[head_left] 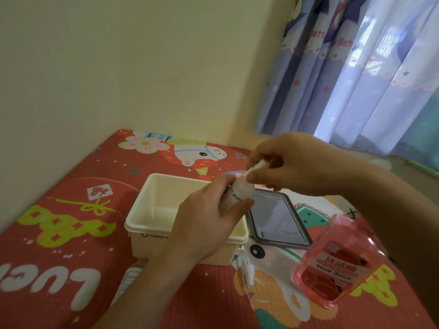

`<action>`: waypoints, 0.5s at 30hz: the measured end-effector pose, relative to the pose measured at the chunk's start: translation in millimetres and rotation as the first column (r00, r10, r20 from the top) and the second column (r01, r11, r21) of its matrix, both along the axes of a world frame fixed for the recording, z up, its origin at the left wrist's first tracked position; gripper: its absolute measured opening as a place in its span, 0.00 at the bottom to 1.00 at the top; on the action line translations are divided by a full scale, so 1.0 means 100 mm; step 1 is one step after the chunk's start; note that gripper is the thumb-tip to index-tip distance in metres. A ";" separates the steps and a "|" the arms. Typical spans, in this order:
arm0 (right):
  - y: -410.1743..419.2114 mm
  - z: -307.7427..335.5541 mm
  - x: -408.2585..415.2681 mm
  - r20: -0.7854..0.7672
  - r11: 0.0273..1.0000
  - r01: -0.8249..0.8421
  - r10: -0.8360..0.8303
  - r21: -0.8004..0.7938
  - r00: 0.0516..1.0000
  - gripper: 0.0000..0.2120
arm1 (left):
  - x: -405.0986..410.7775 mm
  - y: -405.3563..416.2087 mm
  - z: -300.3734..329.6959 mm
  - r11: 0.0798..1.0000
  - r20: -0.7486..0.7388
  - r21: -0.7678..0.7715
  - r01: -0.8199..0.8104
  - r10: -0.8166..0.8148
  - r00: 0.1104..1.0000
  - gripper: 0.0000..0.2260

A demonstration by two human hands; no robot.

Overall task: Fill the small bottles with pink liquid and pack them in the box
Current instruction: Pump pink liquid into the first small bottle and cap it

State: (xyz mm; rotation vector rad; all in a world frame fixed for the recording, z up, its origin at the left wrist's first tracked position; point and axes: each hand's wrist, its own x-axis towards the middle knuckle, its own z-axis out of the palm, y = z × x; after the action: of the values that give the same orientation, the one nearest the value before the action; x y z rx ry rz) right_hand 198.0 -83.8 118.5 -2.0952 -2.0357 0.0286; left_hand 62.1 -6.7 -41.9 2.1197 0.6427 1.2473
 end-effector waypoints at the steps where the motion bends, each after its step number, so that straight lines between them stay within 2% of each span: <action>1: 0.01 0.00 0.00 0.013 1.000 0.014 -0.014 -0.004 1.000 0.14 | 0.00 -0.01 0.00 1.000 -0.008 0.010 -0.003 0.004 1.000 0.20; 2: 0.04 -0.03 -0.02 0.016 0.999 0.048 -0.048 -0.008 0.999 0.16 | 0.01 -0.02 0.01 1.000 -0.014 0.016 -0.005 0.006 1.000 0.21; 5: 0.15 -0.12 -0.13 0.119 0.977 0.211 -0.215 0.040 0.969 0.31 | 0.01 -0.03 0.00 1.000 -0.005 0.007 -0.009 0.009 1.000 0.22; 7: 0.15 -0.13 -0.11 0.077 0.974 0.225 -0.226 0.015 0.971 0.37 | 0.01 -0.03 0.01 1.000 -0.008 -0.002 -0.012 0.012 1.000 0.20; 9: 0.07 -0.06 -0.08 -0.079 0.995 0.099 -0.101 -0.035 0.992 0.31 | 0.00 -0.01 0.01 1.000 -0.007 0.006 -0.027 0.027 1.000 0.20; 11: 0.01 0.00 -0.04 -0.073 0.999 -0.028 0.025 -0.039 0.997 0.18 | -0.01 0.01 0.01 0.999 0.006 0.021 -0.032 0.032 0.999 0.19; 12: 0.01 0.00 -0.02 -0.043 0.999 -0.034 0.033 -0.030 0.999 0.13 | 0.00 0.01 0.01 0.999 0.009 0.034 -0.033 0.033 0.999 0.18; 13: 0.02 -0.02 -0.03 -0.015 1.000 -0.007 0.006 -0.015 1.000 0.12 | 0.00 0.00 0.00 0.998 0.009 0.045 -0.035 0.035 0.999 0.18; 15: 0.07 -0.11 -0.08 0.052 0.993 0.108 -0.110 0.038 0.993 0.22 | 0.01 -0.03 0.00 0.998 0.016 0.052 -0.029 0.028 0.999 0.19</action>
State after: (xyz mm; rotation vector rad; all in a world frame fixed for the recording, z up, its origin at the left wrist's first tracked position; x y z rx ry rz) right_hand 189.9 -76.5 107.5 -2.2045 -1.9334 -0.0823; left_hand 63.4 -9.3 -42.2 2.1487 0.6426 1.3075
